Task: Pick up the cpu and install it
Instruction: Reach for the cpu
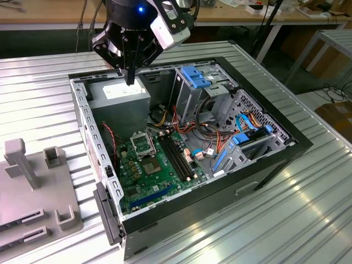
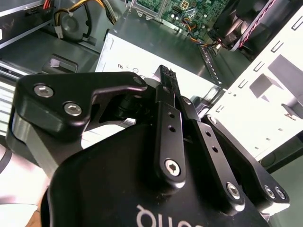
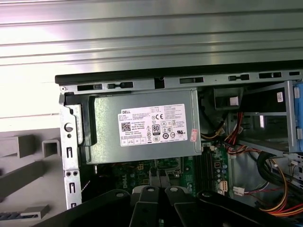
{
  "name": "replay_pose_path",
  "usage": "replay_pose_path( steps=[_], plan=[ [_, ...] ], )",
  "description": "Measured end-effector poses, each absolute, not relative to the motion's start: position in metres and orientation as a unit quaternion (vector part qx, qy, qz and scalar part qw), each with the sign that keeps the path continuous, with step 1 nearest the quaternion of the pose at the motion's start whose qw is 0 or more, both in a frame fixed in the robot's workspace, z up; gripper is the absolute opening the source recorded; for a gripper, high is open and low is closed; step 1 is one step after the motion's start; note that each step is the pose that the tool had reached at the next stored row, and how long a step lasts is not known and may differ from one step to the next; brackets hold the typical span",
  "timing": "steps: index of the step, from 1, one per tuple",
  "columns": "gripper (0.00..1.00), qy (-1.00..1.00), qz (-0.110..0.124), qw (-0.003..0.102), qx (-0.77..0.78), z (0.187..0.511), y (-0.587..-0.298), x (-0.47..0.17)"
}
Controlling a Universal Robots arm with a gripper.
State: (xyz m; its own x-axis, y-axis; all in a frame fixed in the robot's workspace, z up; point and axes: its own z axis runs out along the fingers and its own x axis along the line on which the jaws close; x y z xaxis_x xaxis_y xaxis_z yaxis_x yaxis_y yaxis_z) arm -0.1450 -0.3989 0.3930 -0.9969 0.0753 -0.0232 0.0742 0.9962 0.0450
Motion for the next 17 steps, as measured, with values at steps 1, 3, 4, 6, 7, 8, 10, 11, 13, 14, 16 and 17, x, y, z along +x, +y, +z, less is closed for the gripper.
replay_pose_path(
  steps=[1, 3, 4, 6, 7, 8, 10, 11, 13, 14, 16, 17],
  plan=[
    [0.11, 0.999, 0.022, 0.012, 0.037, 0.3929, -0.3989, -0.1455],
    [0.11, 0.999, 0.022, 0.012, 0.037, 0.3928, -0.3988, -0.1458],
    [0.11, 0.999, 0.022, 0.012, 0.037, 0.3928, -0.3988, -0.1462],
    [0.11, 0.999, 0.022, 0.012, 0.037, 0.3928, -0.3989, -0.1465],
    [0.11, 0.999, 0.022, 0.012, 0.037, 0.3928, -0.3989, -0.1467],
    [0.11, 0.999, 0.022, 0.012, 0.037, 0.3927, -0.3989, -0.1469],
    [0.11, 0.999, 0.022, 0.012, 0.037, 0.3927, -0.3988, -0.1472],
    [0.11, 0.999, 0.022, 0.012, 0.037, 0.3927, -0.3989, -0.1474],
    [0.11, 0.999, 0.022, 0.012, 0.037, 0.3926, -0.3989, -0.148],
    [0.11, 0.999, 0.022, 0.012, 0.037, 0.3926, -0.3989, -0.1482],
    [0.11, 0.999, 0.022, 0.012, 0.037, 0.3925, -0.3988, -0.1488],
    [0.11, 0.999, 0.022, 0.012, 0.037, 0.3925, -0.3989, -0.1491]
  ],
)
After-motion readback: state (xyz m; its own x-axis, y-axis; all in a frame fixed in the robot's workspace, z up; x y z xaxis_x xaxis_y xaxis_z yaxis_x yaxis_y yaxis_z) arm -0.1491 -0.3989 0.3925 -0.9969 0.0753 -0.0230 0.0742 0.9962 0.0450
